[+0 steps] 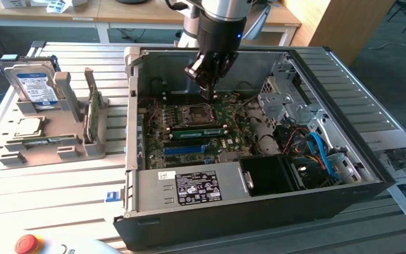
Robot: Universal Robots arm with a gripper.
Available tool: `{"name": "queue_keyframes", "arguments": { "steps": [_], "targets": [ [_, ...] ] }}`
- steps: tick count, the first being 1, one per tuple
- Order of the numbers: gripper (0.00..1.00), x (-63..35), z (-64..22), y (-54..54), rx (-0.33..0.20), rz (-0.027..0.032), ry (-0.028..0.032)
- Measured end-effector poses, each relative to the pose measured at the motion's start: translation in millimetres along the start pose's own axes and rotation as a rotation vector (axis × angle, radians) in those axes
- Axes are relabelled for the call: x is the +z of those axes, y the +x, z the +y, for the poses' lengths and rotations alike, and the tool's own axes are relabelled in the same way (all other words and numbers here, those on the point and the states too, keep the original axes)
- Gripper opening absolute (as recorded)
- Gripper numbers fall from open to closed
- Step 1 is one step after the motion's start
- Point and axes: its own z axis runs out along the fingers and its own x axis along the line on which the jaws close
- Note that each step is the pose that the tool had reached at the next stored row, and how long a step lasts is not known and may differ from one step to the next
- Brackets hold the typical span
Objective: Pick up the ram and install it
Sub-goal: 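Press down the ram until it locks into place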
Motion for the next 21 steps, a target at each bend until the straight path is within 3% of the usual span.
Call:
{"name": "queue_keyframes", "arguments": {
  "steps": [21],
  "targets": [
    [0.11, 0.3, 0.0, 0.0, 0.289, -0.0091, -0.0033]
  ]
}}
